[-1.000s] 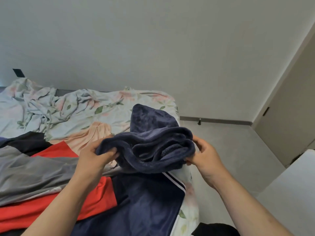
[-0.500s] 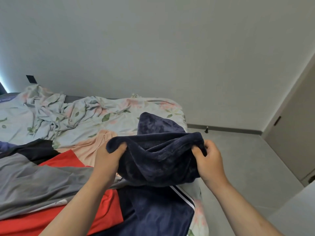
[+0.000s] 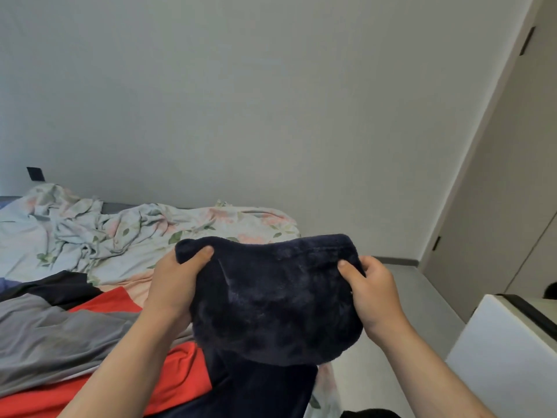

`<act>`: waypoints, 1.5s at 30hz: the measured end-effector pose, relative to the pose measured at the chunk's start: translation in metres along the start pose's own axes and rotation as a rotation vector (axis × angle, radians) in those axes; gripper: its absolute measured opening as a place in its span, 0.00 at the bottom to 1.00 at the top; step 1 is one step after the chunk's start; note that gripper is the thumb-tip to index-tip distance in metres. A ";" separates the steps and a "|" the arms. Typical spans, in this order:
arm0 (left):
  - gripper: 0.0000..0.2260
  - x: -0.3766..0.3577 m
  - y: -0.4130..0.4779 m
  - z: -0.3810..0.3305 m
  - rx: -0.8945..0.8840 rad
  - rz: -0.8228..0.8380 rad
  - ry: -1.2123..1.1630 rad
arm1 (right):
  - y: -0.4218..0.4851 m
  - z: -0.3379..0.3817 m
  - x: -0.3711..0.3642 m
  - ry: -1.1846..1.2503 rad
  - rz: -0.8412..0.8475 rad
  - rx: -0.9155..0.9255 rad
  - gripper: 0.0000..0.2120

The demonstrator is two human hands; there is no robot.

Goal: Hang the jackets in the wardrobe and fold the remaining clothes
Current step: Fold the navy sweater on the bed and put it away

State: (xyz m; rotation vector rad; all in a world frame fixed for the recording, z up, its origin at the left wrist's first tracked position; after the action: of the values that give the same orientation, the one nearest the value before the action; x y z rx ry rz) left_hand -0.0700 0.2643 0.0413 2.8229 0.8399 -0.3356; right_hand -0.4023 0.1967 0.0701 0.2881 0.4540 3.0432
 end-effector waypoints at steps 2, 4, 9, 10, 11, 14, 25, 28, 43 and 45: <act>0.05 -0.004 -0.011 -0.008 0.079 0.079 -0.057 | -0.009 0.014 0.006 0.032 0.024 -0.008 0.15; 0.06 -0.008 -0.021 -0.010 0.197 0.163 -0.114 | -0.017 0.020 0.010 0.079 0.077 -0.055 0.19; 0.08 -0.012 -0.047 0.016 0.359 0.239 -0.165 | -0.045 -0.016 0.018 0.108 0.123 -0.240 0.19; 0.07 -0.010 -0.053 0.029 0.378 0.231 -0.157 | -0.052 -0.030 0.019 0.102 0.115 -0.278 0.17; 0.07 -0.009 -0.057 0.043 0.408 0.223 -0.162 | -0.057 -0.045 0.019 0.095 0.108 -0.311 0.15; 0.10 0.009 -0.064 0.083 0.402 0.096 -0.149 | -0.066 -0.090 0.016 0.078 0.105 -0.406 0.12; 0.25 0.023 -0.028 0.143 0.180 0.099 0.488 | -0.030 -0.156 -0.025 -0.019 0.165 -0.459 0.21; 0.21 0.015 -0.003 0.146 0.157 -0.045 0.397 | -0.020 -0.163 -0.057 0.158 0.358 -0.430 0.33; 0.10 -0.022 0.136 0.238 0.399 -0.004 0.446 | 0.108 -0.259 -0.113 0.006 0.309 -0.695 0.10; 0.10 -0.023 0.131 0.234 0.399 0.054 0.413 | 0.113 -0.257 -0.102 -0.038 0.278 -0.672 0.17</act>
State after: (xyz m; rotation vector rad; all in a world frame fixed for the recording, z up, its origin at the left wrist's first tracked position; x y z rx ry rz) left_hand -0.0541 0.0899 -0.1635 3.3488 0.8444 0.1121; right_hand -0.3538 0.0076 -0.1565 0.3868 -0.6589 3.2054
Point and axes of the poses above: each hand's wrist, its own y-axis towards the middle knuckle, its own x-axis out of the back of the hand, z = x × y, the point moved 9 cm from there along y, towards the middle knuckle, and after that the axes turned 2 degrees about x, right-handed, at the moved point
